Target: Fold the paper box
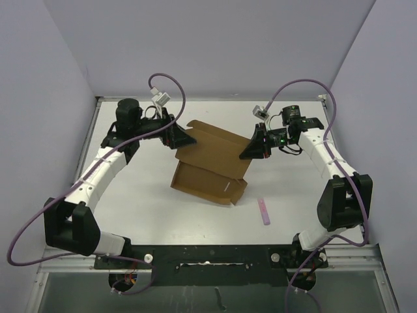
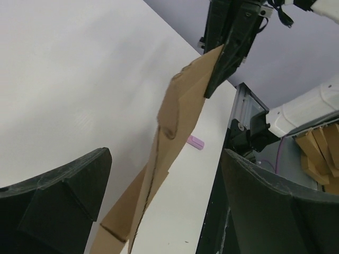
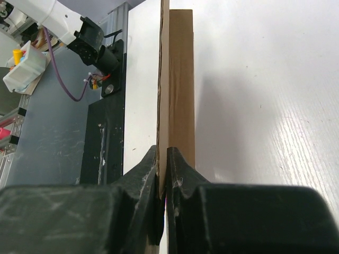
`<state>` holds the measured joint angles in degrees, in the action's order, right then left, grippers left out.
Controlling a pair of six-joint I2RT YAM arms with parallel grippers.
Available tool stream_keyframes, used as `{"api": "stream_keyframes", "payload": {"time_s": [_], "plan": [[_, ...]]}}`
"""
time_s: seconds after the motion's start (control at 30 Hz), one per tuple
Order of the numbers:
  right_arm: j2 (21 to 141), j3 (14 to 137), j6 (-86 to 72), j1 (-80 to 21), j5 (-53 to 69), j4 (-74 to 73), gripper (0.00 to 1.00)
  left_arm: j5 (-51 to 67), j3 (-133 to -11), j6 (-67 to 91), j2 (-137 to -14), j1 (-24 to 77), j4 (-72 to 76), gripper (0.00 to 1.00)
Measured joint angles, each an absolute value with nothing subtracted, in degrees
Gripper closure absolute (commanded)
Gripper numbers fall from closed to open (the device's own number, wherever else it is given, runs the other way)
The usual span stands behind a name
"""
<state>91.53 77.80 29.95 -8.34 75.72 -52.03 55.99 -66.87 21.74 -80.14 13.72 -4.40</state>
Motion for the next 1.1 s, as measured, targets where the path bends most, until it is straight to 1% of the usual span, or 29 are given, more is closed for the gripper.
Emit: {"api": "stream_keyframes", "payload": {"time_s": [0.03,0.07,0.2,0.27,0.3,0.4,0.43,0.5,0.53,0.6,0.63,0.7,0.73,0.83,0.87,0.9,1.0,1.1], "plan": [[91.64,77.80,30.30,-8.34,75.72,-52.38,1.00,56.38,-66.87,21.63,-80.47,14.63,-3.62,0.23],[91.68,77.80,30.72,-8.34,75.72,-52.66,1.00,56.69,-66.87,21.54,-80.73,15.40,-3.01,0.29],[91.70,77.82,32.08,-8.34,75.81,-53.69,1.00,58.30,-66.98,20.84,-82.50,17.85,-0.80,0.56],[91.72,77.89,32.69,-8.34,75.85,-54.15,1.00,59.51,-67.35,20.47,-84.31,18.06,-0.25,0.73],[91.72,77.95,32.97,-8.36,75.85,-54.39,1.00,59.90,-67.35,20.62,-84.95,18.02,-0.10,0.80],[91.81,78.46,33.95,-8.58,75.77,-55.22,1.00,61.47,-67.35,21.19,-86.63,17.87,0.69,0.97],[91.90,78.61,34.22,-8.64,75.57,-55.40,1.00,62.26,-67.35,21.76,-86.89,17.76,1.28,1.00],[92.36,78.85,34.54,-8.67,75.57,-55.57,0.99,64.58,-67.31,23.35,-87.05,17.41,3.38,1.00],[92.66,78.94,34.70,-8.67,75.77,-55.55,0.95,65.89,-67.22,24.47,-87.05,17.26,5.28,1.00],[92.95,79.05,34.89,-8.71,76.40,-55.55,0.84,67.05,-66.63,26.92,-87.05,16.97,8.88,1.00],[92.99,79.09,35.05,-8.75,76.77,-55.57,0.75,67.59,-66.04,28.36,-87.05,16.75,11.00,1.00],[92.99,79.35,35.55,-9.06,76.77,-55.81,0.63,67.92,-64.42,31.27,-87.02,16.08,15.70,1.00],[92.99,79.37,35.75,-9.06,76.71,-55.90,0.58,67.83,-63.42,32.62,-86.96,15.46,18.28,1.00],[92.99,79.37,36.47,-8.82,76.31,-56.07,0.48,67.33,-60.16,36.40,-86.91,12.84,25.08,1.00],[92.99,79.37,36.77,-8.58,76.12,-56.03,0.43,66.98,-58.81,37.65,-86.80,11.86,27.35,1.00],[92.97,79.35,37.01,-8.10,75.94,-55.96,0.41,66.46,-57.36,38.94,-86.63,10.76,29.39,1.00],[91.90,77.58,36.75,-5.50,75.46,-53.45,0.41,64.05,-52.90,41.91,-85.78,7.70,34.13,1.00],[88.16,70.70,32.88,-2.74,73.47,-45.52,0.43,60.55,-49.71,42.70,-84.51,6.00,35.62,1.00]]}}
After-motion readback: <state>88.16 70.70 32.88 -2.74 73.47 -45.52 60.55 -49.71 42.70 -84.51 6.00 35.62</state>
